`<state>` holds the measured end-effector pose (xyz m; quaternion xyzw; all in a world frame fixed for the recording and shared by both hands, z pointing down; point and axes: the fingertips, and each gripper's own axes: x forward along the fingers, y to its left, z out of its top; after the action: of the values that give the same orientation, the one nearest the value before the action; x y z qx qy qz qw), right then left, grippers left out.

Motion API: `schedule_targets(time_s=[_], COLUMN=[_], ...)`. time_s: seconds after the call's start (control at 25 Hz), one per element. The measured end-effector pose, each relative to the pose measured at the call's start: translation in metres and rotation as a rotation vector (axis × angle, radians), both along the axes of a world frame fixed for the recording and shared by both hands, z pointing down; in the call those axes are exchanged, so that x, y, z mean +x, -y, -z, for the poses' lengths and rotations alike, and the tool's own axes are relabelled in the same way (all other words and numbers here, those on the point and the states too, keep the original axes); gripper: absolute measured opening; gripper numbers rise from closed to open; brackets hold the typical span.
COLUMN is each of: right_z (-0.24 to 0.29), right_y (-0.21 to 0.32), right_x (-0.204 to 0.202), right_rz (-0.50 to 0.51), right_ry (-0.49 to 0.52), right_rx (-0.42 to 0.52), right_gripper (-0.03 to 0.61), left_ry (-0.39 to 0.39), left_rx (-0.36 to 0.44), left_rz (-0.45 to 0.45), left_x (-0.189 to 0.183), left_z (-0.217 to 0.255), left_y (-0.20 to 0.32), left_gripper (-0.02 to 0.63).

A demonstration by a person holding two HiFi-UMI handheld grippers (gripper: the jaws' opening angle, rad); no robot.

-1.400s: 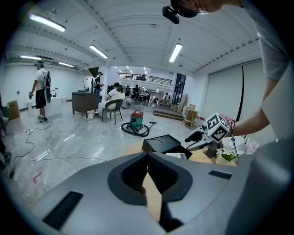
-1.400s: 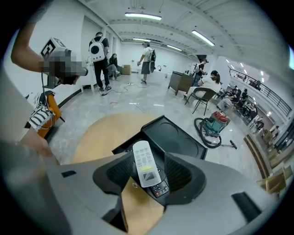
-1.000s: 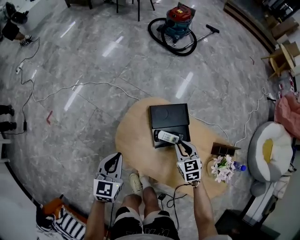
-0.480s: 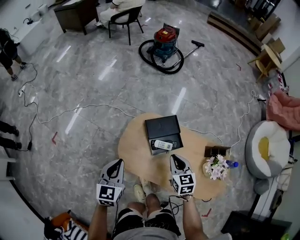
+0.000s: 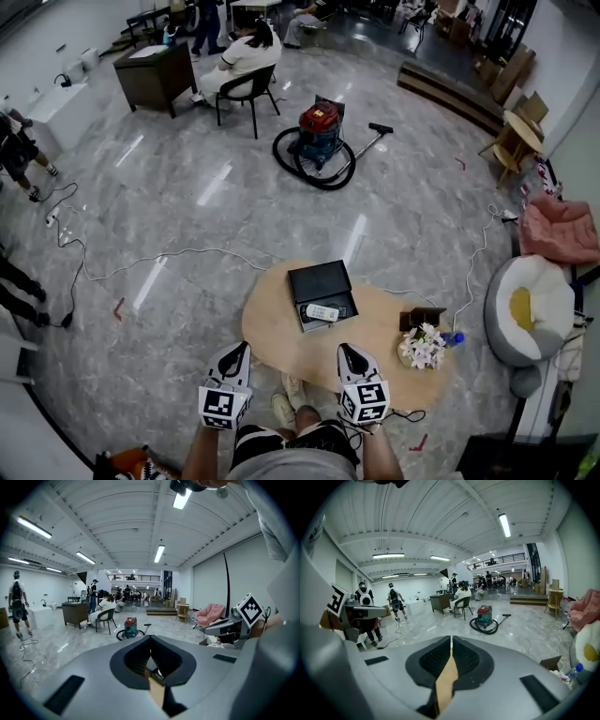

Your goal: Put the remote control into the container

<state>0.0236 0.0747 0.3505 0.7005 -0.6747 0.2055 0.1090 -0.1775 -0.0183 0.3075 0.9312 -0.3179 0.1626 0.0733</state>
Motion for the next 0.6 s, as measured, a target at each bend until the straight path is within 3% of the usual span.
schedule_targets(time_s=[0.28, 0.6], right_z=[0.041, 0.052], right_y=[-0.037, -0.048], right_x=[-0.009, -0.018], right_rz=[0.029, 0.044], right_ry=[-0.023, -0.03], right_rx=[0.029, 0.061], right_gripper=[0.023, 0.023], left_ry=[-0.011, -0.018], left_rx=[0.029, 0.034], left_rz=[-0.013, 0.01], left_x=[-0.011, -0.023], left_z=[0.028, 0.031], left_y=[-0.029, -0.05], left_gripper=[0.008, 0.008])
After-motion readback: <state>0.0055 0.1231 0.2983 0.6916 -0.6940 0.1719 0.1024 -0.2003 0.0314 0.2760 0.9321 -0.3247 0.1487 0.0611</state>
